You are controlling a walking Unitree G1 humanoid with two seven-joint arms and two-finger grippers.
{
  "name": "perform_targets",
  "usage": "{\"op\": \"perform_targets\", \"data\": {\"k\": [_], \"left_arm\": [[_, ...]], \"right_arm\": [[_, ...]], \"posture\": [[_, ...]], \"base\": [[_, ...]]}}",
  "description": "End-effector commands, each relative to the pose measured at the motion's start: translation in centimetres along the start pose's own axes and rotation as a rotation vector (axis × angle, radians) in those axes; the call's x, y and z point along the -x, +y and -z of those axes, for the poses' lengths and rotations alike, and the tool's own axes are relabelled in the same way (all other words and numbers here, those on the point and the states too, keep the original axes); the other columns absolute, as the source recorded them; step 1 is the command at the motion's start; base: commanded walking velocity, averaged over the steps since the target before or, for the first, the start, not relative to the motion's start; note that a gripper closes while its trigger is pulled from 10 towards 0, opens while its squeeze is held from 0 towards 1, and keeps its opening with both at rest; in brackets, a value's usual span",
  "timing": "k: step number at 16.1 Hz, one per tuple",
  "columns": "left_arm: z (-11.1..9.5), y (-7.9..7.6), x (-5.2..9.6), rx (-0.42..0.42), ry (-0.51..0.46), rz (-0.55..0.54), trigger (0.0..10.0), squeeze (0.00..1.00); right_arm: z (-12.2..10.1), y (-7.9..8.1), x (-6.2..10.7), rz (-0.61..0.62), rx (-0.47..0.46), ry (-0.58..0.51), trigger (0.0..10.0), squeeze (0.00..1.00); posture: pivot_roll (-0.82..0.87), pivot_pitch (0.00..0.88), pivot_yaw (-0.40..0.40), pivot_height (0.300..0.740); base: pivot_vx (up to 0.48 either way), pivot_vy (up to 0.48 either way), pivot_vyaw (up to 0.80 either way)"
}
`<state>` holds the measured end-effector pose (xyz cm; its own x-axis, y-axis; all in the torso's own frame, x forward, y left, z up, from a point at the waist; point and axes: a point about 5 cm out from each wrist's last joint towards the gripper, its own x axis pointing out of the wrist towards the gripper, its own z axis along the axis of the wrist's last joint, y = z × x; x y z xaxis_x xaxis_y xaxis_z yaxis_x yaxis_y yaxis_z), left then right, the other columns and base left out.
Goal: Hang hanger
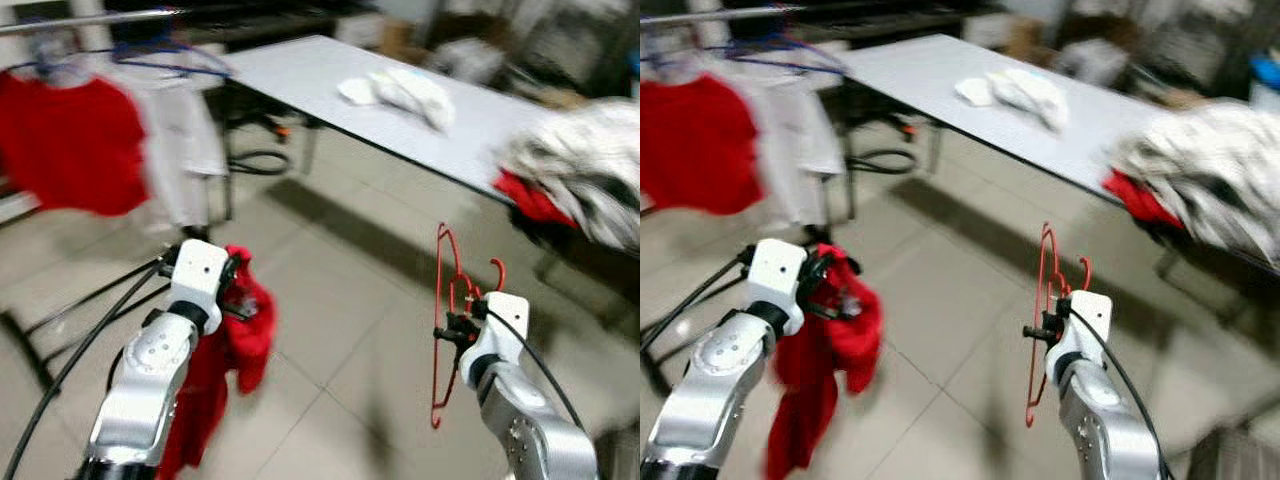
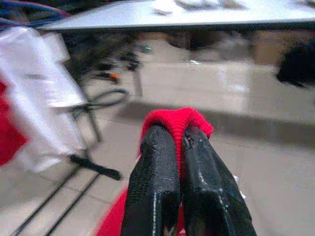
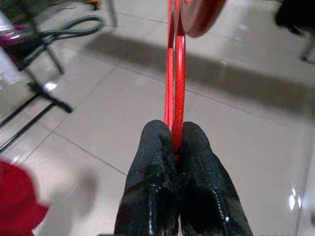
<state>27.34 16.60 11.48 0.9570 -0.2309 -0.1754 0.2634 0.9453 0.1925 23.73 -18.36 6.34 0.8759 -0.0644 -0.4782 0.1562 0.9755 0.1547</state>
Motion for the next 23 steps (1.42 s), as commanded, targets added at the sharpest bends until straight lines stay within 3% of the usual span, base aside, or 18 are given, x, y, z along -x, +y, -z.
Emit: {"op": "perform_targets", "data": {"k": [1, 6, 11, 13, 16, 18, 20, 23], "left_arm": [[-1.3, -0.7, -0.5, -0.02, -0.046, 0.053, 10.0, 0.0], [-1.8, -0.9, -1.6, -0.038, -0.054, 0.109, 10.0, 0.0], [-2.1, -1.1, -2.1, -0.041, -0.066, 0.12, 10.0, 0.0], [-2.4, -0.8, -2.1, -0.066, -0.101, 0.084, 10.0, 0.0], [-2.5, -1.3, -2.1, -0.051, -0.092, 0.082, 10.0, 0.0], [-3.2, -1.6, -2.3, -0.055, -0.115, 0.115, 10.0, 0.0], [-3.3, -1.0, -3.3, -0.129, -0.087, 0.119, 10.0, 0.0], [-4.9, 0.1, -5.1, -0.223, -0.092, 0.125, 10.0, 0.0]], "right_arm": [[-0.2, -0.5, 0.1, 0.031, -0.027, -0.009, 10.0, 0.0], [0.0, -1.0, 0.8, 0.068, -0.049, -0.038, 10.0, 0.0], [-0.4, -1.2, 0.8, 0.077, -0.041, -0.052, 10.0, 0.0], [-0.5, -0.9, 0.7, 0.059, -0.022, -0.052, 10.0, 0.0], [-0.9, -0.1, 0.3, -0.04, 0.066, -0.056, 10.0, 0.0], [-1.9, 1.3, 0.8, -0.237, 0.111, -0.094, 10.0, 0.0], [-2.5, 2.0, 1.8, -0.436, 0.199, -0.117, 10.0, 0.0], [-3.1, 0.9, 3.4, -0.602, 0.299, -0.1, 10.0, 0.0]], "posture": [[0.11, 0.0, -0.019, 0.74], [0.09, 0.0, 0.039, 0.74], [0.09, 0.0, 0.031, 0.74], [0.09, 0.0, 0.021, 0.74], [0.09, 0.0, 0.003, 0.74], [0.1, 0.0, -0.007, 0.74], [0.1, 0.0, -0.012, 0.74], [0.09, 0.0, -0.011, 0.74]], "base": [[0.0, 0.48, -0.8], [0.0, 0.48, -0.8], [0.0, 0.48, -0.8], [0.0, 0.0, -0.8], [0.0, -0.48, -0.66], [0.0, 0.0, 0.0], [0.0, 0.0, 0.0], [0.0, 0.0, 0.0]]}}
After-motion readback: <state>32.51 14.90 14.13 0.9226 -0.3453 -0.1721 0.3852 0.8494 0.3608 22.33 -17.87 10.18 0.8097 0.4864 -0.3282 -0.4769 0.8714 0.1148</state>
